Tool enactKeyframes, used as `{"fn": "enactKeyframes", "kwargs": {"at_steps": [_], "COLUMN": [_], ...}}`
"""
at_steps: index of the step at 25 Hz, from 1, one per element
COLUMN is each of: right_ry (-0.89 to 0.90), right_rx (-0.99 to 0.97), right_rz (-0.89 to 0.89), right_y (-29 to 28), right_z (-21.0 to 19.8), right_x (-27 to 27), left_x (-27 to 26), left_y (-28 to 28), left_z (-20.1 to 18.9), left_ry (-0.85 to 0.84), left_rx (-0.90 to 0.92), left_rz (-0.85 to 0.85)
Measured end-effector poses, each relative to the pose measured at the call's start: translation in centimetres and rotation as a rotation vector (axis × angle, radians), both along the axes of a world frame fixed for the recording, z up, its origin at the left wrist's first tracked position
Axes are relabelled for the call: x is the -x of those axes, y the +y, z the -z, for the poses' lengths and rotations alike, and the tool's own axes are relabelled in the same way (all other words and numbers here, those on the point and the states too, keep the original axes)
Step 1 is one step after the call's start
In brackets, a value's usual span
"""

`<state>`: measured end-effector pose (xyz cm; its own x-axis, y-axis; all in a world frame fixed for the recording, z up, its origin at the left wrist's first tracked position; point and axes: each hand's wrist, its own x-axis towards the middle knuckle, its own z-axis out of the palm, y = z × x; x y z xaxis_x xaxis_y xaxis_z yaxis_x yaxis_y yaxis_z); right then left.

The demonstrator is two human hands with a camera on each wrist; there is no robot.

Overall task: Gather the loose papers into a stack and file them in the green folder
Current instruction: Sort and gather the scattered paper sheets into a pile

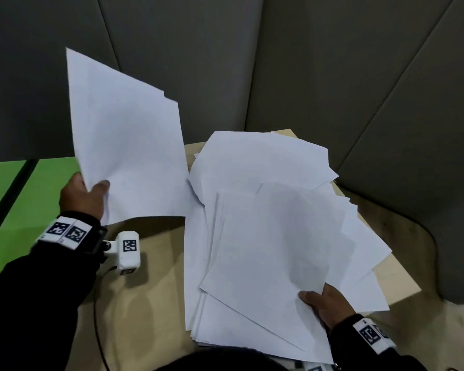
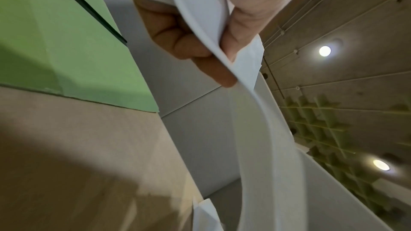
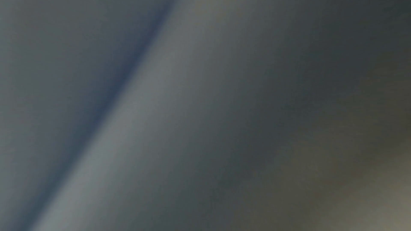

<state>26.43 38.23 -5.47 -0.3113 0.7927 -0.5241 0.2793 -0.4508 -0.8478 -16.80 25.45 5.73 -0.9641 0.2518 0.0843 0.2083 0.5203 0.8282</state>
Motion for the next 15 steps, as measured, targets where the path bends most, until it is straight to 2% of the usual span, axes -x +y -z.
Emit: {"fn": "enactKeyframes", "kwargs": {"at_steps": [4, 6, 8, 10, 15], "right_ry": [-0.023, -0.024, -0.032, -0.027, -0.128], "right_rx": [-0.032, -0.049, -0.059, -0.057, -0.040], "right_rz": [-0.024, -0.039, -0.047, -0.057, -0.033], "right_y": [-0.1, -0.1, 0.1, 0.1, 0.7], "right_z": [-0.2, -0.2, 0.1, -0.1, 0.2], "right_x": [0.1, 0.0, 0.0, 0.1, 0.2], "left_x": [-1.2, -2.4, -4.6, -8.1, -13.9], "left_y": [-1.1, -1.1, -1.0, -0.9, -1.2], "left_z": [-0.3, 0.8, 2.2, 3.5, 7.6], "left_ry": [-0.073, -0.215, -0.351, -0.404, -0.318], "left_rx": [-0.224, -0.359, -0.382, -0.249, 0.207], "left_rz": [0.075, 0.183, 0.302, 0.420, 0.567]}}
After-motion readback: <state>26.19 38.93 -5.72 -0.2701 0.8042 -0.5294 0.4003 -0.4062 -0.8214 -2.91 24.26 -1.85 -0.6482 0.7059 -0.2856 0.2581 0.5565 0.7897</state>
